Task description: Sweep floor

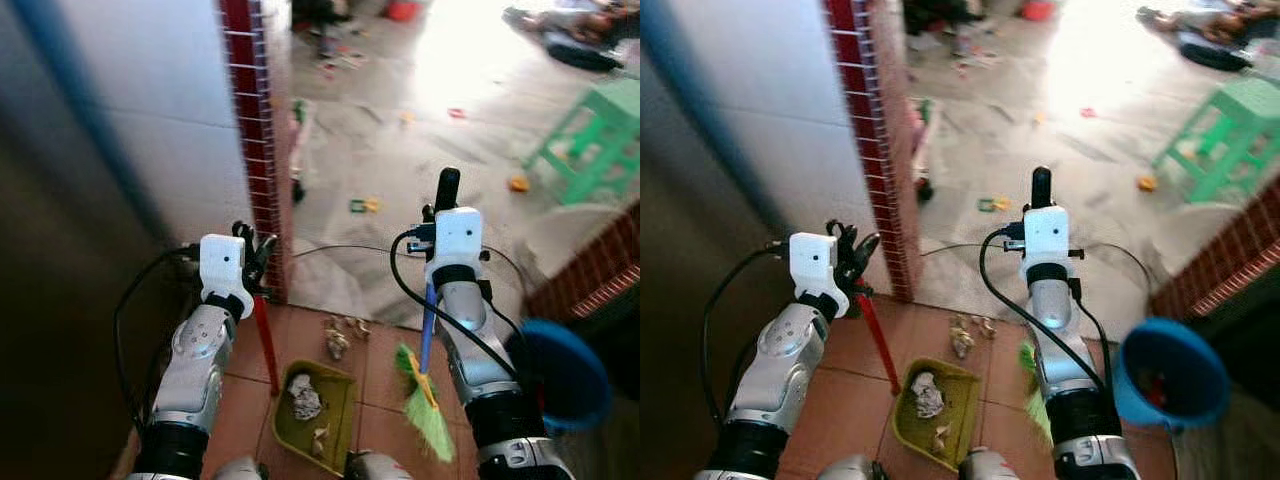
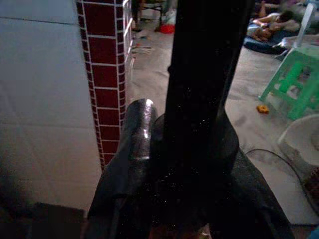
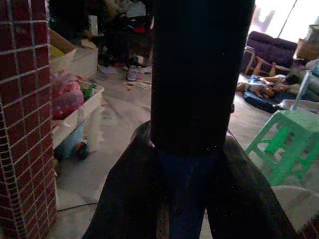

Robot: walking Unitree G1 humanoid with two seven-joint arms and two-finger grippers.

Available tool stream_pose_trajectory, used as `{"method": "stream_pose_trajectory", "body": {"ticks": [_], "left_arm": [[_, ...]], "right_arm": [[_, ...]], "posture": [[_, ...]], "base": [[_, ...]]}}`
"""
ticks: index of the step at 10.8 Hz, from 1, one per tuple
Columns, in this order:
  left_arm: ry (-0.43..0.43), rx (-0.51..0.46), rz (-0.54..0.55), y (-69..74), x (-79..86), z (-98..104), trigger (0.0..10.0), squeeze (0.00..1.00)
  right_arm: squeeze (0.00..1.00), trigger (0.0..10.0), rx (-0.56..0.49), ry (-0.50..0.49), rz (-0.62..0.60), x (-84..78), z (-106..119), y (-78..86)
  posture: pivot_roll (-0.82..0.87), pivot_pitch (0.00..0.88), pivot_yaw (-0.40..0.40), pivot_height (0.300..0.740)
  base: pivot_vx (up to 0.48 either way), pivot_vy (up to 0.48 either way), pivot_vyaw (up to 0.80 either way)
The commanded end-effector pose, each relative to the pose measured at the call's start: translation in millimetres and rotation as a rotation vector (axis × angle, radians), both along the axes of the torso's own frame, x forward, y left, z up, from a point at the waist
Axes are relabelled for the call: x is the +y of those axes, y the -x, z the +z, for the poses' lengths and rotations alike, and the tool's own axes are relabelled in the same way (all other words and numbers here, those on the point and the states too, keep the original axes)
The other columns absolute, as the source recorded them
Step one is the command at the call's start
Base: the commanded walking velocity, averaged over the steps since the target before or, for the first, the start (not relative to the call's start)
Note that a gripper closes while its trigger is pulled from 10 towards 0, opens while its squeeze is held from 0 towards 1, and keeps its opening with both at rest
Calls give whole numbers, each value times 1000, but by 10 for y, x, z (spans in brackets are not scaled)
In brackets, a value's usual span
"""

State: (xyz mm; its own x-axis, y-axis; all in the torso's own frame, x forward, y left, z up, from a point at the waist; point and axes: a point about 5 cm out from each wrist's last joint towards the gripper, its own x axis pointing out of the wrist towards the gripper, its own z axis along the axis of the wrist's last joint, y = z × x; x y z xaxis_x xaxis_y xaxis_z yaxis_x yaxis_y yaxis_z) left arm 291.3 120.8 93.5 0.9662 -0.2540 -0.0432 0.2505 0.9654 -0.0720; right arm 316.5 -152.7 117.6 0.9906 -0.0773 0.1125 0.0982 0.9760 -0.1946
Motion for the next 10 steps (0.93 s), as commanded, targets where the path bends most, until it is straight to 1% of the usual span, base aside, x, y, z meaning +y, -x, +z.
{"method": "stream_pose_trajectory", "body": {"ticks": [1,4,10], "left_arm": [[28,-20,-23,3,-25,54,10000,0],[31,-15,-32,10,-40,54,10000,0],[38,-8,-37,18,-55,43,10000,0]], "right_arm": [[0,10000,-10,2,-7,-8,20,-18],[0,10000,-4,0,-5,-6,8,-20],[0,10000,3,4,-3,-7,-3,-23]], "posture": [[10,0,12,740],[9,0,9,740],[8,0,5,740]], "base": [[-255,0,0],[-341,0,0],[-402,0,0]]}}
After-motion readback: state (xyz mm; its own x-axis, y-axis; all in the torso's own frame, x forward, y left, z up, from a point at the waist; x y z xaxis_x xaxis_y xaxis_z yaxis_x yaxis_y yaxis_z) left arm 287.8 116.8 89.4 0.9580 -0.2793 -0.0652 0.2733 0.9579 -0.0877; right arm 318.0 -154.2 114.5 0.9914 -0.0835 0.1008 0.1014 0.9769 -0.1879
